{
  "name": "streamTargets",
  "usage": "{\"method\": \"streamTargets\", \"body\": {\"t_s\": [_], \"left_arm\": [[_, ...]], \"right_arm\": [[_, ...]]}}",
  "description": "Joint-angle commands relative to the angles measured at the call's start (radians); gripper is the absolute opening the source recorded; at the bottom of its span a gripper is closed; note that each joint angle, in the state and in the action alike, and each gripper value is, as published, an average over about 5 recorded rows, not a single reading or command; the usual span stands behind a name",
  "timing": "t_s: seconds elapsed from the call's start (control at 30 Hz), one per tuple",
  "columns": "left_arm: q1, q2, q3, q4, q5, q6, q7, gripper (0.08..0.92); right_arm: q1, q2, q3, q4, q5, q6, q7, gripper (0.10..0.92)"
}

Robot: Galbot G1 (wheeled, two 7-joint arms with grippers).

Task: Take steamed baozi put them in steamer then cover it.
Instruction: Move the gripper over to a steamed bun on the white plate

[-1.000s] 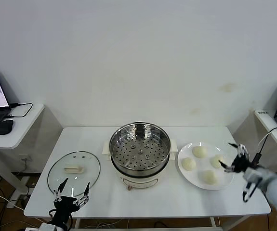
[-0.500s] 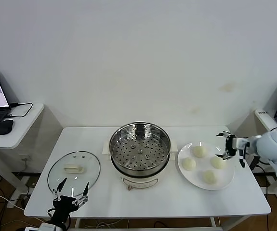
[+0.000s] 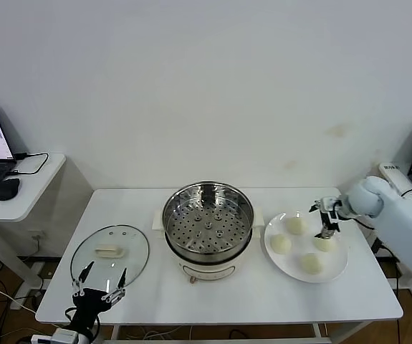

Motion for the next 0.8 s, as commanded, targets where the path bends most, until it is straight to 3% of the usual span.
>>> {"method": "streamTargets", "body": {"t_s": [0.03,0.8], "left_arm": [[0.000,0.001,-0.002,0.000,0.002,0.000,0.001,0.823],[-0.004,0.005,-0.008,0.011,0.001,-0.005,0.007,0.823]], "right_arm": [[0.071,0.078,-0.090,-0.110,-0.009,0.006,-0.019,0.823],[0.054,0.191,-0.047,-0.275,-0.052,0.026,0.022,0.781]]}}
